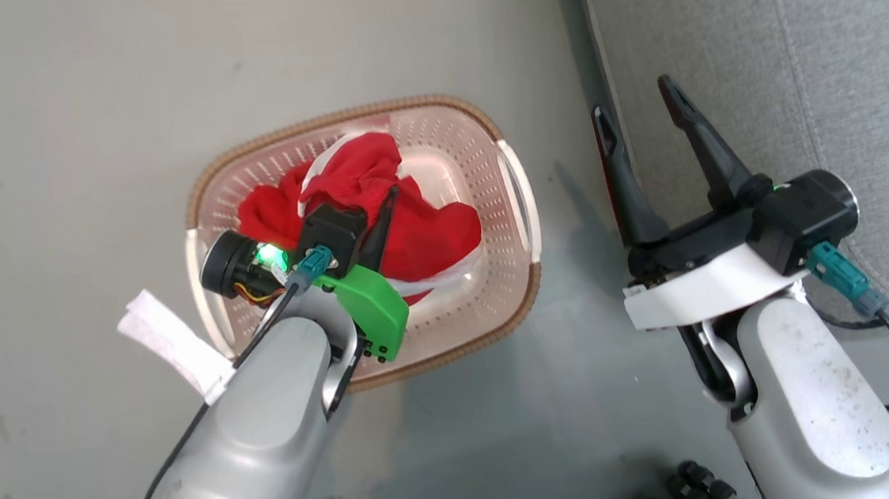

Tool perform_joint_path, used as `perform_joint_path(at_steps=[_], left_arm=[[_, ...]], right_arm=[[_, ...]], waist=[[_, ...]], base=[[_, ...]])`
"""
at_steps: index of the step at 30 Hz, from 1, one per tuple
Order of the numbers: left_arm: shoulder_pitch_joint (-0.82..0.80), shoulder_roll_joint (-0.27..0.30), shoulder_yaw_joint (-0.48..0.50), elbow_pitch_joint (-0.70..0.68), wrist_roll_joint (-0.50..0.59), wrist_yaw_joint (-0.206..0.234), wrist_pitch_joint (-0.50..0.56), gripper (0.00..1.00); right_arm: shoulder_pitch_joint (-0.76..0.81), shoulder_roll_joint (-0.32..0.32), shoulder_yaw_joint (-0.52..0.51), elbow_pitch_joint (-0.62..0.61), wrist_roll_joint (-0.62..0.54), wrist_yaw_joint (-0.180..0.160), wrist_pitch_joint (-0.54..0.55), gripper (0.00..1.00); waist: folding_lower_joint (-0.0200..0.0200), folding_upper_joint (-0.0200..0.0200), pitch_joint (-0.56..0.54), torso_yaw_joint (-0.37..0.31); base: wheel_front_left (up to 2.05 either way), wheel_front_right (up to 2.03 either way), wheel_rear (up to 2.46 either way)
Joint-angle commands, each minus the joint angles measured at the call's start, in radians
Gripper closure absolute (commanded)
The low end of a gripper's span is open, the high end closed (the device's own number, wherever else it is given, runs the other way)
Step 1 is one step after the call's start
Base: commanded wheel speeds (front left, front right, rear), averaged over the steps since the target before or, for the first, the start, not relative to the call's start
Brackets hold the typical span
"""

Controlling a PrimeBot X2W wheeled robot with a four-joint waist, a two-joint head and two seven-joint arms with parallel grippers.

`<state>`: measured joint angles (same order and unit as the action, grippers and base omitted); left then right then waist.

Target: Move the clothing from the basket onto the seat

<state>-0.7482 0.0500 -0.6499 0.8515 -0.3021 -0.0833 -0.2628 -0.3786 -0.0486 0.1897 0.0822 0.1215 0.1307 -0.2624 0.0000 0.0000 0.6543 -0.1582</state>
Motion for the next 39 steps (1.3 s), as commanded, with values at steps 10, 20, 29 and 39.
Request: perform_joint_path(at_steps=[10, 20, 29, 39], left_arm=[[0.159, 0.034, 0.111, -0.242, -0.041, 0.024, -0.002, 1.00], [0.261, 0.056, 0.173, -0.471, -0.068, 0.006, -0.002, 1.00], [0.356, 0.065, 0.210, -0.710, -0.065, -0.002, -0.001, 1.00], [0.473, 0.067, 0.214, -0.844, -0.057, 0.013, -0.001, 1.00]], right_arm=[[0.084, -0.004, -0.006, -0.005, 0.014, 0.000, 0.013, 0.00], [0.179, -0.003, -0.025, -0.021, 0.016, 0.000, 0.050, 0.00], [0.270, -0.003, -0.033, -0.049, 0.021, 0.000, 0.089, 0.00], [0.343, -0.003, -0.011, -0.080, 0.032, 0.000, 0.133, 0.00]], waist=[[0.0000, 0.0000, -0.249, 0.066], [0.0000, 0.0000, -0.388, 0.092], [0.0000, 0.0000, -0.491, 0.107], [0.0000, 0.0000, -0.581, 0.109]], base=[[0.00, 0.00, 0.00], [0.00, 0.00, 0.00], [0.00, 0.00, 0.00], [0.00, 0.00, 0.00]])
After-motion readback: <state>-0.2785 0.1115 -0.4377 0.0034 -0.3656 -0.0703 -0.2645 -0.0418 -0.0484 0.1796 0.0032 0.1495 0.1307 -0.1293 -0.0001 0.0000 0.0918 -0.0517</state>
